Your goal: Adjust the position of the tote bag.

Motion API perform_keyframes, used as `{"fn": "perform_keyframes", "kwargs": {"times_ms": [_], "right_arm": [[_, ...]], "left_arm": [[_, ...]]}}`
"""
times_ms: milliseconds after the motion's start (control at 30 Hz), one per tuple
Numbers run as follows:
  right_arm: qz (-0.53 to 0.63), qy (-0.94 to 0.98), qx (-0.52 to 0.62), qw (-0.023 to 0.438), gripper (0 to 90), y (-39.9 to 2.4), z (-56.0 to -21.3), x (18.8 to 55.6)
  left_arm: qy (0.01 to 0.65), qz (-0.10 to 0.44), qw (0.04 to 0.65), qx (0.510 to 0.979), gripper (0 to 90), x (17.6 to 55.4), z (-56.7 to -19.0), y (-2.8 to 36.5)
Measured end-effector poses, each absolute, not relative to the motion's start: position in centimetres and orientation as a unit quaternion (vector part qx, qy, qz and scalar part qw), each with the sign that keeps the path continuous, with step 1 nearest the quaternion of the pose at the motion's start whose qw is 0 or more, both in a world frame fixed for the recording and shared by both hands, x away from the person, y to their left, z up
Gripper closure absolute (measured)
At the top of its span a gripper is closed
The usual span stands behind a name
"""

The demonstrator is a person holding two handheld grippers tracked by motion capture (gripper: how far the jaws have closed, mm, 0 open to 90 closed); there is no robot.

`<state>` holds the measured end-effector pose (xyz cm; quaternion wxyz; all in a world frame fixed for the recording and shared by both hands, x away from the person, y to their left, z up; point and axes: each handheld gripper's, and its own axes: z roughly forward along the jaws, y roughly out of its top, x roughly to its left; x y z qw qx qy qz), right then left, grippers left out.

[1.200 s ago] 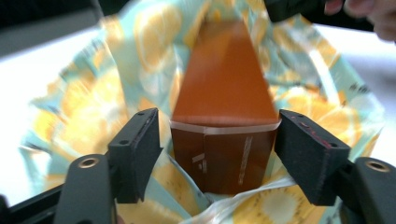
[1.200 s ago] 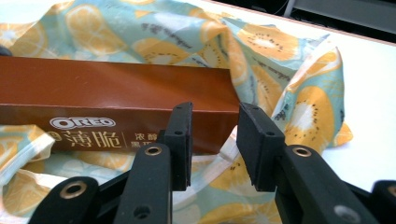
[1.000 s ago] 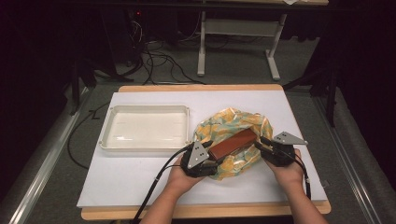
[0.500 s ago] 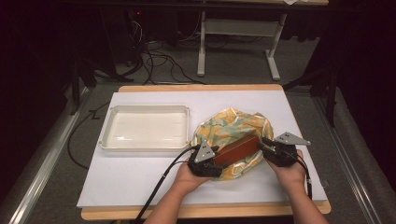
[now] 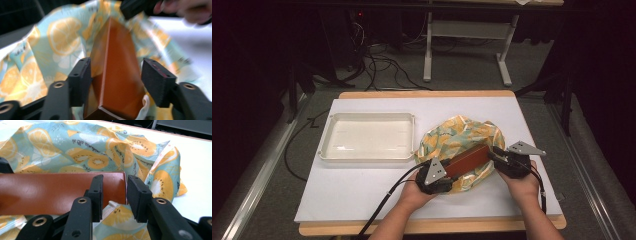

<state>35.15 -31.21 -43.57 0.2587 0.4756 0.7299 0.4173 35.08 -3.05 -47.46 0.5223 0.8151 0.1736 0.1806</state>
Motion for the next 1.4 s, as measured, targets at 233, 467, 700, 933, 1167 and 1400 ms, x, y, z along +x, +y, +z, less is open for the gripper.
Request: {"fn": "perform_keyframes", "kwargs": {"times_ms": [233,467,700,933,1167,1400], "right_arm": [[0.42,0.728,0.477,0.258,67.3,-31.4,-43.6,35.2],[0.421,0.726,0.48,0.255,67.3,-31.3,-43.6,35.2],[0.422,0.726,0.479,0.256,67.3,-31.3,-43.5,35.1],[0.426,0.722,0.478,0.261,67.7,-31.6,-43.4,35.1],[0.411,0.72,0.49,0.268,68.2,-32.4,-43.6,35.1],[0.388,0.73,0.499,0.26,68.9,-32.4,-44.5,35.7]], "left_arm": [[0.173,0.173,0.515,0.822,29.6,35.2,-47.7,-3.2],[0.223,0.136,0.488,0.833,17.4,36.0,-47.9,-2.8],[0.214,0.16,0.487,0.832,33.8,35.6,-47.9,-2.9],[0.225,0.142,0.532,0.804,41.9,35.6,-46.9,-1.5],[0.235,0.12,0.58,0.771,43.0,35.8,-45.2,-0.1],[0.2,0.121,0.612,0.755,42.9,34.9,-43.7,0.4]]}}
